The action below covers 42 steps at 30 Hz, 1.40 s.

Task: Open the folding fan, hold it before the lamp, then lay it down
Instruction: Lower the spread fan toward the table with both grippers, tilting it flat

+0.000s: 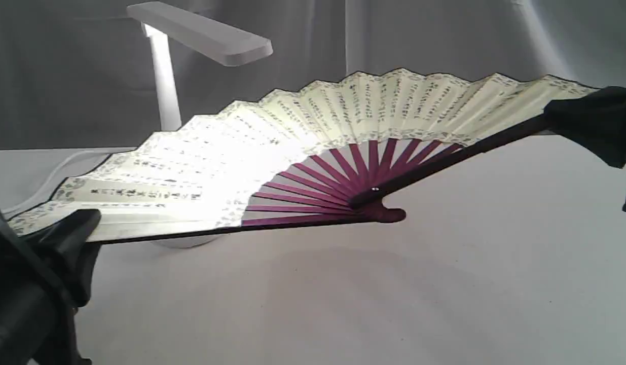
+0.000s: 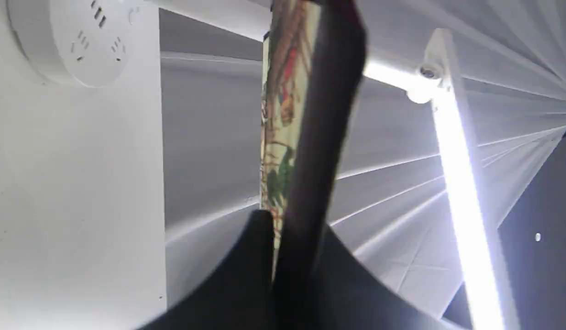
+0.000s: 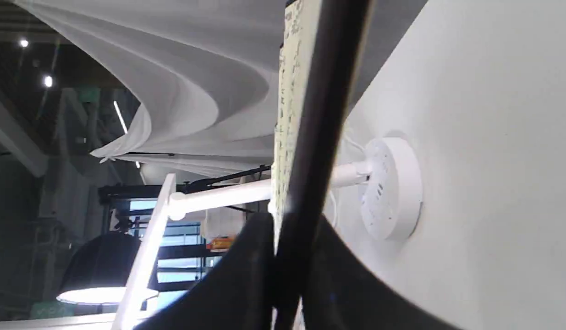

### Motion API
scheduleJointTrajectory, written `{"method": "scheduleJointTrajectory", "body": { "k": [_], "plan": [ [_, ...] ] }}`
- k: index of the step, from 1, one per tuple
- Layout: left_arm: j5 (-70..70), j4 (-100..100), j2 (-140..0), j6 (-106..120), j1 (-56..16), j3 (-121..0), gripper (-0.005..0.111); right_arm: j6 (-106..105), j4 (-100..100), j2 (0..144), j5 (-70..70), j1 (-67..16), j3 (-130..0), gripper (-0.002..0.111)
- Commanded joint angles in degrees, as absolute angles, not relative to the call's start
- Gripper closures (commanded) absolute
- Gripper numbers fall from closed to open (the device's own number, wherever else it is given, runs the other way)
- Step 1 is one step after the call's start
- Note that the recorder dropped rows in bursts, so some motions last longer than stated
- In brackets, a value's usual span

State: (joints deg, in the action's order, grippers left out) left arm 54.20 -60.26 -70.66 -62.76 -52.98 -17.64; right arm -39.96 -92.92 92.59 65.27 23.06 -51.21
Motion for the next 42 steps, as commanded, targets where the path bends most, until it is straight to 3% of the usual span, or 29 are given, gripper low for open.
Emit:
{"method": "scheduleJointTrajectory", "body": {
  "k": [1, 13, 42],
  "plan": [
    [55.56, -62.08, -74.62, -64.58, -52.88, -20.57, 0.107, -41.82, -89.11, 92.42, 62.04, 25.38, -51.19, 0.108],
    [52.41, -61.97, -85.75, -64.44, -52.88, -30.52, 0.107, -41.07, -85.85, 92.42, 55.88, 27.44, -51.19, 0.108],
    [52.41, -60.55, -101.99, -72.43, -52.6, -35.86, 0.107, -37.01, -74.05, 92.42, 44.11, 27.44, -51.19, 0.108]
  ]
}}
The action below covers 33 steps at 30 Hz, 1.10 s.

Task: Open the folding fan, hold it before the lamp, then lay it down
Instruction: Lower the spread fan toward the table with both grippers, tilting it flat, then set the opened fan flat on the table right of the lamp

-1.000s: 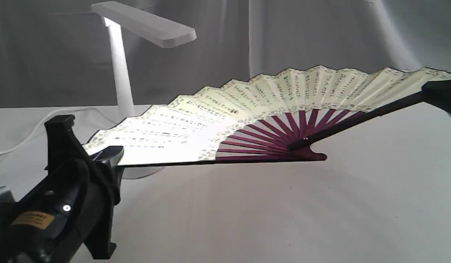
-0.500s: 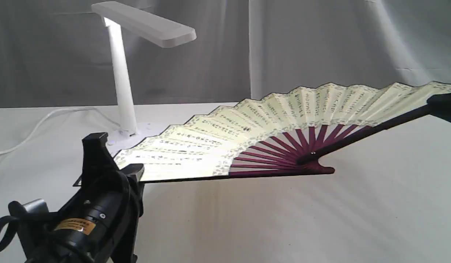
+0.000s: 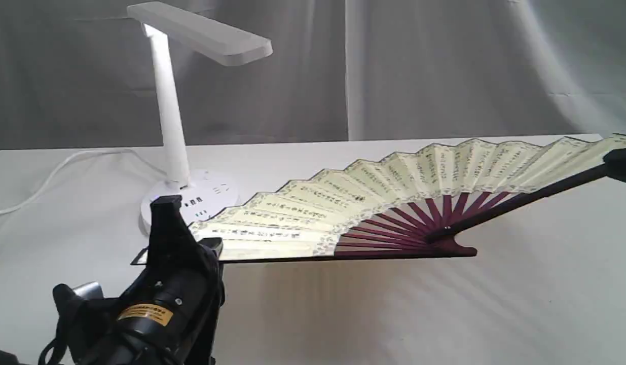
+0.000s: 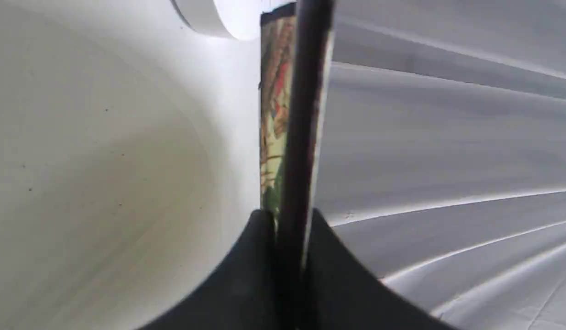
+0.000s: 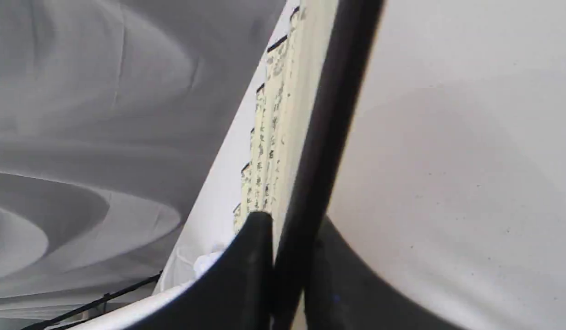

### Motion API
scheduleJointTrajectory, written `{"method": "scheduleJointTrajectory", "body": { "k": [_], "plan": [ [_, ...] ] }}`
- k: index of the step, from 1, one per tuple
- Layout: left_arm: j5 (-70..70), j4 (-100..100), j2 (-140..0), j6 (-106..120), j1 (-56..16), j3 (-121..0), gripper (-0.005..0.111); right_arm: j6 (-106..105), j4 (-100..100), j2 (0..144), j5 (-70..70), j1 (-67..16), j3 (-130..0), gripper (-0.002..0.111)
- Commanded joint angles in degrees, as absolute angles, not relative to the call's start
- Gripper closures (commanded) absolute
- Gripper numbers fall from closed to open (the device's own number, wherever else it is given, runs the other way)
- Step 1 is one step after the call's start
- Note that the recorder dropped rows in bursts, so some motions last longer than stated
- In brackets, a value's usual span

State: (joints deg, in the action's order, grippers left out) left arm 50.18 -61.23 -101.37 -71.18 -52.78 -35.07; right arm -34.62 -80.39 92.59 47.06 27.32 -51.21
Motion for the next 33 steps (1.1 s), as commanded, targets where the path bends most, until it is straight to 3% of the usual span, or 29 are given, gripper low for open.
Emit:
{"method": "scheduleJointTrajectory", "body": {
  "k": [1, 8, 24, 33],
  "plan": [
    [52.41, -60.55, -102.35, -72.43, -52.6, -35.86, 0.107, -36.75, -73.93, 92.42, 44.0, 27.44, -51.19, 0.108],
    [52.15, -59.09, -104.88, -73.14, -52.6, -35.94, 0.099, -36.75, -74.17, 92.42, 43.67, 27.44, -51.19, 0.108],
    [50.86, -61.71, -106.16, -63.82, -52.6, -35.5, 0.044, -36.61, -73.52, 92.95, 40.92, 27.33, -51.19, 0.108],
    [51.2, -62.57, -106.16, -62.71, -52.6, -29.32, 0.04, -37.5, -73.96, 99.07, 41.93, 27.33, -51.19, 0.108]
  ]
}}
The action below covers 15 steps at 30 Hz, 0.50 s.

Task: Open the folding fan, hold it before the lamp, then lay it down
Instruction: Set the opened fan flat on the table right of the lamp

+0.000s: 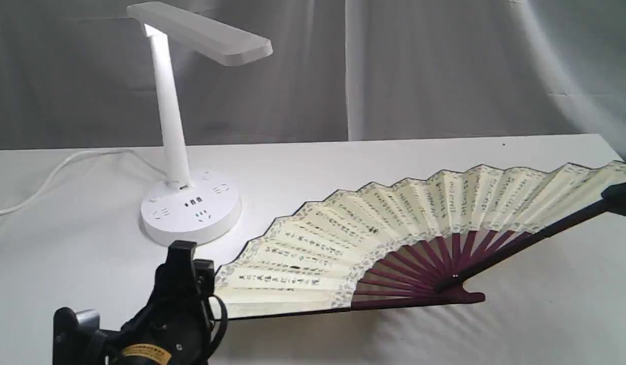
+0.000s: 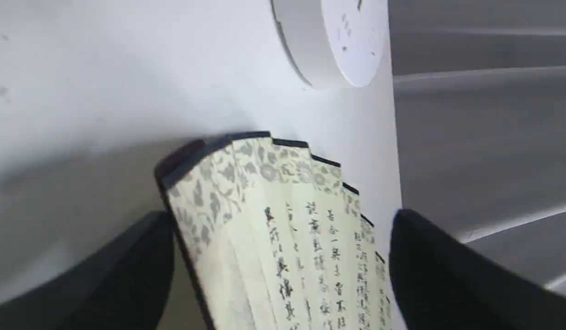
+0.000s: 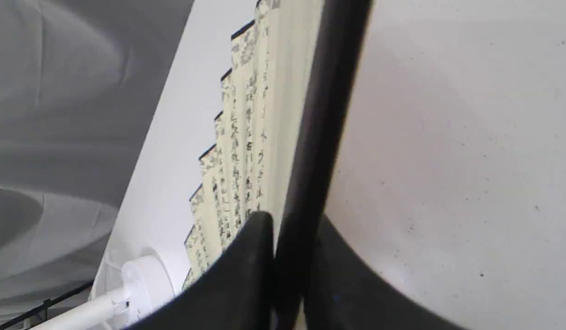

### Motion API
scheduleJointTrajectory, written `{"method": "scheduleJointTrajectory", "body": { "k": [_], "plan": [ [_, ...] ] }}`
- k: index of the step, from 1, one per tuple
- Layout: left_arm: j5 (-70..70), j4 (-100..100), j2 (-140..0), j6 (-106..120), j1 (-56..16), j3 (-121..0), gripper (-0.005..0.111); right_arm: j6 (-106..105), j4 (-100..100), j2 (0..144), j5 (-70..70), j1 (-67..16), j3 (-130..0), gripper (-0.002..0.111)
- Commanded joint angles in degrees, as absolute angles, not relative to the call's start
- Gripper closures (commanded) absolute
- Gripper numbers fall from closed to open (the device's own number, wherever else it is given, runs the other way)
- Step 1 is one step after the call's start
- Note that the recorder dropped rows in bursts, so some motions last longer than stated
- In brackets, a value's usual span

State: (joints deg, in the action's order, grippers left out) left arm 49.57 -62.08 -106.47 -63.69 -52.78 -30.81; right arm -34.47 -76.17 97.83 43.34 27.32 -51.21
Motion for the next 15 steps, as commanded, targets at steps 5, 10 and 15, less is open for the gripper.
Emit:
{"method": "scheduleJointTrajectory", "body": {
  "k": [5, 10, 15],
  "plan": [
    [52.51, -62.46, -106.16, -62.71, -52.6, -28.08, 0.04, -39.35, -73.52, 101.83, 40.9, 27.33, -51.19, 0.108],
    [52.89, -60.45, -106.16, -62.71, -52.6, -28.06, 0.04, -41.13, -73.52, 104.4, 40.16, 27.33, -51.19, 0.108],
    [53.31, -60.34, -106.16, -62.71, -52.6, -28.06, 0.04, -42.22, -72.86, 106.3, 39.09, 27.33, -51.19, 0.108]
  ]
}}
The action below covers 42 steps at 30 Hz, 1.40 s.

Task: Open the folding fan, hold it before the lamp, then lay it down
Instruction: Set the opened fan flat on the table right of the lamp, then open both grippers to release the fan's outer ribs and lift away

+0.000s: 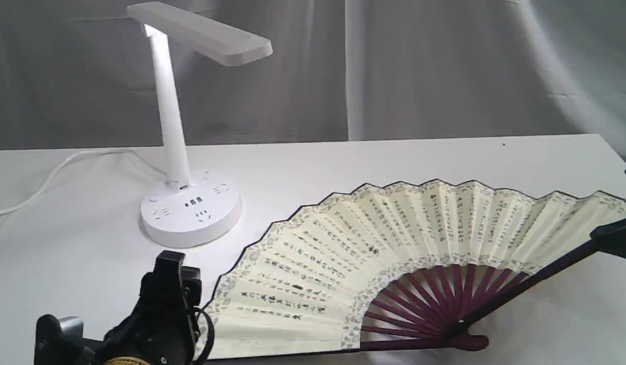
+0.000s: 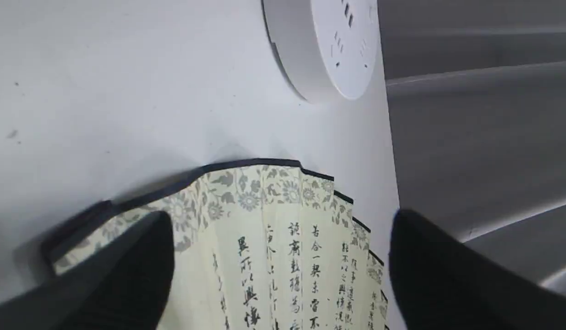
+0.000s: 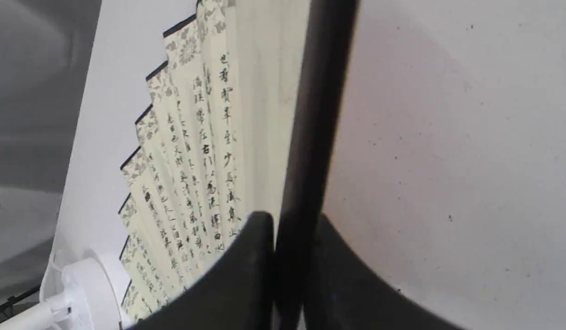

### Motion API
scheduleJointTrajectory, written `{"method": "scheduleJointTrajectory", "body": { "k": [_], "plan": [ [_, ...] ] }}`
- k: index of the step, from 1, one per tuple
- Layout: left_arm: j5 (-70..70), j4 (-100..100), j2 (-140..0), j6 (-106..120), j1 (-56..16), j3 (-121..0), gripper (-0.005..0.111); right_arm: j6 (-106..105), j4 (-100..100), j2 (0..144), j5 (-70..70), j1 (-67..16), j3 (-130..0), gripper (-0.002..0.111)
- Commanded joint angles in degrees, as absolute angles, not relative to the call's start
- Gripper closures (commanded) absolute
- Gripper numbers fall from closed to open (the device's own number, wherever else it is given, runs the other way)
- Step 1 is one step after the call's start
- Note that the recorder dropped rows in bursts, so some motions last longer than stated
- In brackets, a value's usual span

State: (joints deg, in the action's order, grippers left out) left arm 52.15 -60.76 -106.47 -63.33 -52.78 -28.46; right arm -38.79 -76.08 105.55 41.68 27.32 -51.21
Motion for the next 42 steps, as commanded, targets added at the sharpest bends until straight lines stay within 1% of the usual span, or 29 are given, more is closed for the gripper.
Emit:
{"method": "scheduleJointTrajectory", "body": {
  "k": [1, 3, 5, 10, 13, 16, 19, 27, 30, 31, 35, 38, 42],
  "plan": [
    [53.7, -60.34, -106.16, -62.71, -52.6, -28.06, 0.04, -42.22, -72.86, 106.9, 39.09, 27.33, -51.19, 0.106],
    [54.14, -60.23, -106.16, -62.71, -52.6, -28.06, 0.04, -42.22, -72.86, 107.43, 39.19, 27.33, -51.19, 0.1],
    [54.14, -60.23, -106.16, -62.71, -52.6, -28.06, 0.04, -42.22, -72.86, 107.54, 39.07, 27.33, -51.19, 0.09],
    [54.14, -60.23, -106.16, -62.71, -52.6, -28.06, 0.04, -42.22, -72.57, 107.54, 38.24, 27.33, -51.19, 0.063],
    [54.16, -60.25, -106.16, -62.57, -52.6, -28.06, 0.04, -42.22, -71.42, 107.54, 37.7, 27.33, -51.19, 0.053],
    [54.16, -60.25, -106.16, -62.57, -52.6, -28.06, 0.04, -42.22, -69.87, 107.54, 36.19, 27.33, -51.19, 0.048],
    [54.16, -60.1, -106.16, -62.35, -52.6, -28.06, 0.04, -42.22, -68.17, 107.54, 35.15, 27.33, -51.19, 0.046],
    [54.16, -57.29, -105.96, -56.28, -52.6, -28.06, 0.041, -42.22, -64.56, 104.67, 37.08, 27.33, -51.19, 0.046],
    [54.06, -55.86, -105.52, -56.28, -52.33, -28.06, 0.045, -42.22, -64.8, 102.18, 38.17, 27.33, -51.19, 0.049],
    [53.83, -53.56, -105.18, -55.34, -51.84, -28.06, 0.049, -42.22, -64.95, 101.51, 38.65, 27.33, -51.19, 0.05],
    [52.49, -41.68, -102.61, -53.43, -48.09, -28.06, 0.059, -42.4, -65.53, 98.65, 40.16, 26.78, -51.19, 0.054],
    [47.02, -33.43, -99.34, -53.43, -44.1, -28.06, 0.06, -43.37, -65.53, 96.5, 41.23, 25.85, -51.19, 0.055],
    [36.4, -23.35, -94.42, -53.43, -37.67, -28.06, 0.06, -43.41, -62.85, 94.17, 41.72, 23.35, -51.19, 0.059]
  ]
}}
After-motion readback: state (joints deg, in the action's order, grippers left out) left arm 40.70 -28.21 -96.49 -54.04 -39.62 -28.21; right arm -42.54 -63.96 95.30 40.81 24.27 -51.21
